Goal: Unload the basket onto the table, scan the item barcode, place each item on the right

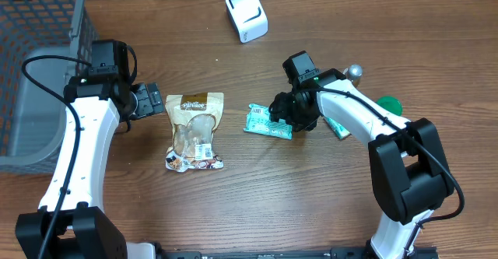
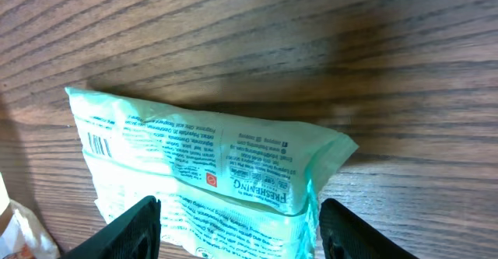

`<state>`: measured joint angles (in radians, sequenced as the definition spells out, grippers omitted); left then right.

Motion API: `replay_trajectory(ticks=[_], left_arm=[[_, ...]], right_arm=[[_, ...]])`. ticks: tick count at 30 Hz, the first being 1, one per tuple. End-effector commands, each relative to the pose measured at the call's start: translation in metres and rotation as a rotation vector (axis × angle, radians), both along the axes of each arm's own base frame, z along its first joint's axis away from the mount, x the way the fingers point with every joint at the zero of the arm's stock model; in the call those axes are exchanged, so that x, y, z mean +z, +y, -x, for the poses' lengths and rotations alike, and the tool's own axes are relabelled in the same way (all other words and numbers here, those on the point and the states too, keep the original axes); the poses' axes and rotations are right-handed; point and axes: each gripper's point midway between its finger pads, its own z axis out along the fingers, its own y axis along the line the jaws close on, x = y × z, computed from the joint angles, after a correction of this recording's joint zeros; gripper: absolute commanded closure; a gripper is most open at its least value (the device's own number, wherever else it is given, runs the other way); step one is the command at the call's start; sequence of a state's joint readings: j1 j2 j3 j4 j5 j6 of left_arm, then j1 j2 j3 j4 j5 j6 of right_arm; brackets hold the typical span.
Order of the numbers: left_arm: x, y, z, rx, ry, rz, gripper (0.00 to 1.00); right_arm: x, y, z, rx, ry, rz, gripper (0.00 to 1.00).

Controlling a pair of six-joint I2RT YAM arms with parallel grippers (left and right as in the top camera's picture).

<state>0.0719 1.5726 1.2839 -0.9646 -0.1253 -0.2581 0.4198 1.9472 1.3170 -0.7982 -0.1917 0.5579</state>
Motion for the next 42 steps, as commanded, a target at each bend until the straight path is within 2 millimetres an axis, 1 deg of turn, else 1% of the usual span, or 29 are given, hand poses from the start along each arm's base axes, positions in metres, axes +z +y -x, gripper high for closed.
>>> replay_trajectory(ticks=[1, 7, 10, 15, 18, 22, 42], left_arm=[[0.007, 0.002, -0.003, -0.007, -0.018, -0.017, 0.0], [0.007, 0.002, -0.003, -0.007, -0.018, -0.017, 0.01], [0.007, 0.002, -0.003, -0.007, -0.018, -0.017, 0.0], [0.007, 0.002, -0.003, -0.007, -0.018, -0.017, 0.0], [0.007, 0.002, -0.003, -0.007, -0.018, -0.017, 0.01], [0.007, 0.002, -0.003, -0.007, -0.018, -0.017, 0.01], [0.007, 0.002, -0.003, -0.007, -0.018, -0.017, 0.01]], right_arm=[[0.009, -0.003, -0.001, 0.006, -0.035, 0.014, 0.38], [-0.005, -0.007, 0.007, 0.007, -0.004, 0.028, 0.39], [-0.011, -0.008, 0.011, 0.007, 0.002, 0.03, 0.45], [-0.018, -0.008, 0.012, 0.004, -0.009, 0.02, 0.5], [-0.023, -0.008, 0.012, 0.004, -0.016, 0.017, 0.58], [-0.024, -0.008, 0.012, 0.004, -0.021, 0.015, 0.61], [-0.024, -0.007, 0.01, 0.004, -0.03, 0.012, 0.62]])
